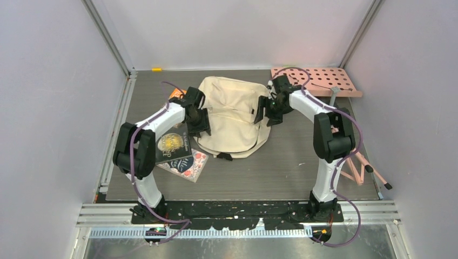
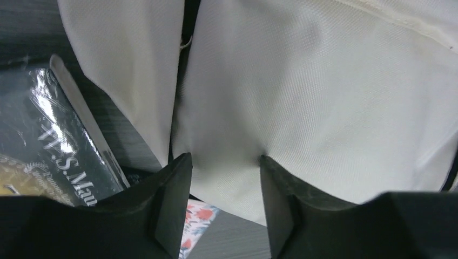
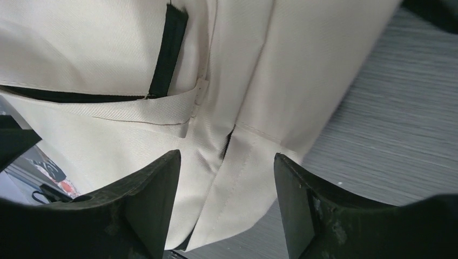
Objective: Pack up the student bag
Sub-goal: Adjust the student bag at the center of the board.
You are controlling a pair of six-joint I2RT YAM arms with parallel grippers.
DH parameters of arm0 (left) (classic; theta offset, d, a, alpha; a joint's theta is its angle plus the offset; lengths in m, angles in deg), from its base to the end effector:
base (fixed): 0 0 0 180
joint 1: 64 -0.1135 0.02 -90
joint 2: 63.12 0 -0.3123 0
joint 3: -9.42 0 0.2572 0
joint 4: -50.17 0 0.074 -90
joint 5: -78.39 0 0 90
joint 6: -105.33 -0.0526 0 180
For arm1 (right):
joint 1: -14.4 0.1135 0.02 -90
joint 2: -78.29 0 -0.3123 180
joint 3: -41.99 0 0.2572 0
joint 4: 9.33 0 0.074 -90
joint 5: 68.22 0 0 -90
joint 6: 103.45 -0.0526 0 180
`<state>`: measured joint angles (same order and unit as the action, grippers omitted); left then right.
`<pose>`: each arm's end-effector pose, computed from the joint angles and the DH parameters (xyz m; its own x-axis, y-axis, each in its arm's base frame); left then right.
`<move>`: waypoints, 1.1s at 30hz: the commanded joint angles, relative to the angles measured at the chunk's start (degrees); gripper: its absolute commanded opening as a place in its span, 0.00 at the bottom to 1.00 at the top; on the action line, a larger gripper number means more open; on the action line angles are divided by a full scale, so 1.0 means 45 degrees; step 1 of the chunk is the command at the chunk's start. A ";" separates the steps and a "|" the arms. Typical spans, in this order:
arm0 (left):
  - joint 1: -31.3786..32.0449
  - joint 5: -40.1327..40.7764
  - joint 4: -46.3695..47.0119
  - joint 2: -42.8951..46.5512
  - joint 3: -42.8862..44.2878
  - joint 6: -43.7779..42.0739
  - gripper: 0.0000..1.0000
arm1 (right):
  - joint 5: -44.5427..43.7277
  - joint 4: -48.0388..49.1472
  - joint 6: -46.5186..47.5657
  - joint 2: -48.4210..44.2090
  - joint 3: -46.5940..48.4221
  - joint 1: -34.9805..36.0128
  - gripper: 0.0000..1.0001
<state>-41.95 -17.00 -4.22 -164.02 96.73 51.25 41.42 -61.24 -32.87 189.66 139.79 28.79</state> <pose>0.3470 -0.1459 0.2426 -0.9343 -0.2517 -0.2525 -0.1750 0.9408 -0.2905 0.4170 0.1253 0.2316 -0.9539 0.0786 -0.2897 -0.0552 0.9029 0.4264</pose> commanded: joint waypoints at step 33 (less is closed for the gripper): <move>-0.1205 0.2453 -0.0256 0.0726 0.1539 -0.1960 0.37 | -0.3842 -0.1749 0.1000 -0.2022 -0.1610 0.1431 0.01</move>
<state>-46.56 -3.32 -6.50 -161.27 103.36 43.34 25.68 -68.36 -27.86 183.41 132.99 35.52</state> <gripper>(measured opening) 0.326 0.024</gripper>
